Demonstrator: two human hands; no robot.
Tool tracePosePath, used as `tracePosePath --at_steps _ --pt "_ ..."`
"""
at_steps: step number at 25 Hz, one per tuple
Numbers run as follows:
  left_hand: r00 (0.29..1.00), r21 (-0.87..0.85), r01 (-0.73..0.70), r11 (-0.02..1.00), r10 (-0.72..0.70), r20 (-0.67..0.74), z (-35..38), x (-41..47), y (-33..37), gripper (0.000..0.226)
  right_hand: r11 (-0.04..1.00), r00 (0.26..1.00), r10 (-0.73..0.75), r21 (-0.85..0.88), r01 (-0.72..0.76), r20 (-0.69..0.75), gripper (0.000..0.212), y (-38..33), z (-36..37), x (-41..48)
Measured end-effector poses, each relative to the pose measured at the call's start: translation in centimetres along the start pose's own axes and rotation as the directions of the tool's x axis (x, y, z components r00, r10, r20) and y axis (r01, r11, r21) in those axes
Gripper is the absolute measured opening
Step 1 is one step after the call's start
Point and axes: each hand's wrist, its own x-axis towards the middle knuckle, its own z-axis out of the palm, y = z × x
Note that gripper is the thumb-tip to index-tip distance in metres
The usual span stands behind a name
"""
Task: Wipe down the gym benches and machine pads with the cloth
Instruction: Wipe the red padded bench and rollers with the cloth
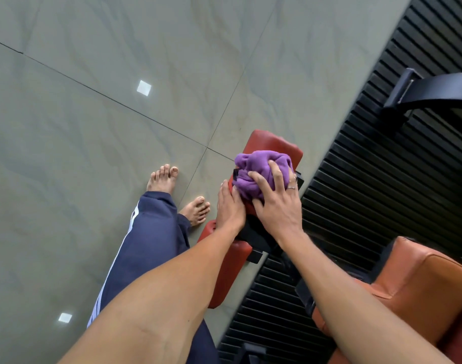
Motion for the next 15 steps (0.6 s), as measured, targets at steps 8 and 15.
tracePosePath --at_steps 8,15 --pt "0.998 0.07 -0.048 0.996 0.051 -0.038 0.2 0.3 0.3 0.053 0.931 0.942 0.332 0.178 -0.319 -0.05 0.065 -1.6 0.8 2.5" --pt "0.996 0.146 -0.058 0.988 0.067 -0.059 0.3 0.1 0.9 0.054 0.569 0.731 0.668 0.537 -0.623 0.141 0.062 -4.2 0.8 -1.7"
